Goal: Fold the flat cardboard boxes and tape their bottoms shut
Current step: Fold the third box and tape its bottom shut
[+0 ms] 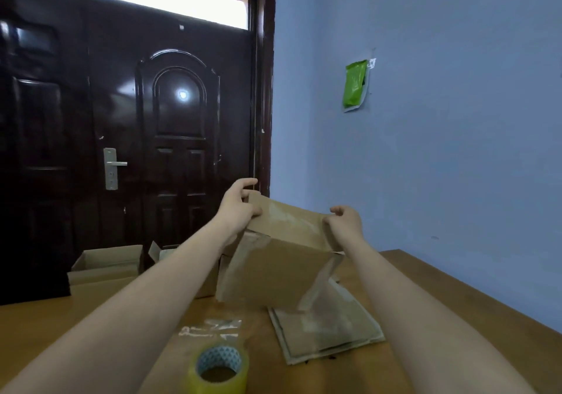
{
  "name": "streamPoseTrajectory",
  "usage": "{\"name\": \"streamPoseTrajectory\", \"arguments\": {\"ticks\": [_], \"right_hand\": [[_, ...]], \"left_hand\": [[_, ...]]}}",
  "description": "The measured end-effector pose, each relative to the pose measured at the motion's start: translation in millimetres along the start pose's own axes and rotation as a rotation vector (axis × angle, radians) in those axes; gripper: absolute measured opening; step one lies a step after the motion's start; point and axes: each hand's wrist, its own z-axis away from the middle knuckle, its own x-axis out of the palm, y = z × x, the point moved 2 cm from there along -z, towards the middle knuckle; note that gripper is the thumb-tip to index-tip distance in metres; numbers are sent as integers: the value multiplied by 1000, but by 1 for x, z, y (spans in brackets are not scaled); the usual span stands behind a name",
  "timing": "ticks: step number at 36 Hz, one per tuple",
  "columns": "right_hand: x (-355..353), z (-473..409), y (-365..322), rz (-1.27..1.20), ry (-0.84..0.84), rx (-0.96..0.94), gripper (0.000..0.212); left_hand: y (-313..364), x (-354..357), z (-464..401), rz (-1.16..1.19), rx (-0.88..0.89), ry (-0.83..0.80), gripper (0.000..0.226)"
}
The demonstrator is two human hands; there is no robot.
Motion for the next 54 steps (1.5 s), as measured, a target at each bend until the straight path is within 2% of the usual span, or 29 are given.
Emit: {"name": "streamPoseTrajectory", "arguments": {"ticks": [2, 4, 6, 8, 9, 12, 19, 22, 24, 27, 29, 31, 33, 37, 41, 43, 49, 54], "right_hand": [[6, 11, -19, 123, -4, -66, 44], [14, 25, -41, 68, -88, -156, 56], [26, 39, -61, -46, -303, -274, 80], [42, 56, -77, 2, -551, -383, 107], [50, 63, -84, 67, -640, -438, 114], [74, 80, -102, 215, -710, -558, 122], [108, 99, -123, 195, -766, -580, 126], [124, 103, -123, 140, -786, -554, 128], [133, 103, -120, 67, -809, -524, 129], [138, 101, -113, -71, -843, -437, 124], [139, 98, -106, -178, -875, -385, 118], [142, 95, -99, -254, -902, -343, 117], [146, 94, -93, -331, -918, -300, 117], [160, 94, -81, -473, -952, -239, 110], [177, 101, -72, -542, -990, -206, 113], [187, 104, -65, -573, -995, -180, 113], [212, 108, -34, -617, -1033, -57, 120], [224, 113, -6, -615, -1060, -1, 123]], "left_hand": [[14, -12, -5, -22, 17, 18, 62], [24, -24, -11, -54, 21, 54, 60], [32, -37, -13, -86, 16, 87, 58], [37, -48, -14, -108, 11, 98, 55], [39, -54, -13, -117, 9, 101, 54], [42, -69, -10, -150, 11, 103, 50], [41, -111, -1, -263, 27, 44, 44], [41, -128, 3, -288, 52, 79, 41], [47, -144, 7, -213, 99, 213, 29], [52, -183, 16, -82, 173, 524, 9], [41, -215, 22, -71, 169, 691, 10], [24, -238, 34, -83, 109, 763, 8], [1, -251, 45, -96, 63, 765, 8], [-41, -246, 69, -7, -19, 595, 19], [-74, -222, 89, 31, -76, 381, 42], [-84, -210, 95, 77, -74, 335, 56], [-118, -199, 101, 24, -12, 387, 81], [-157, -190, 108, -41, -30, 469, 77]]}}
